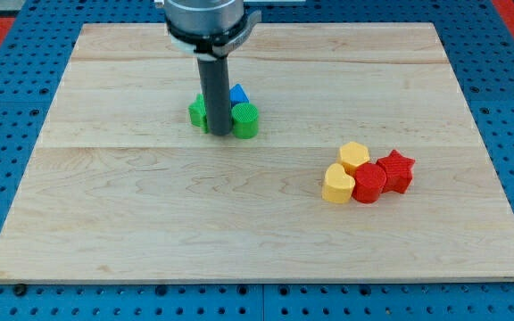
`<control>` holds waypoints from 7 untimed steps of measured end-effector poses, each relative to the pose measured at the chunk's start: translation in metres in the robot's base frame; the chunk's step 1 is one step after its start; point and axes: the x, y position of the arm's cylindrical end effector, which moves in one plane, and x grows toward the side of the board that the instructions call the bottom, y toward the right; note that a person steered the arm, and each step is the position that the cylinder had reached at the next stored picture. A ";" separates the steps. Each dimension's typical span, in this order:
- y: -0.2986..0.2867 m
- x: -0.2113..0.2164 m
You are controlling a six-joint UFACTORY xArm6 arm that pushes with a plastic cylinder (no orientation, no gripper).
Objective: Nudge the green circle closer to the blue triangle
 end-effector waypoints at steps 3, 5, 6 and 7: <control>0.028 0.045; 0.131 -0.016; 0.123 -0.028; 0.145 -0.016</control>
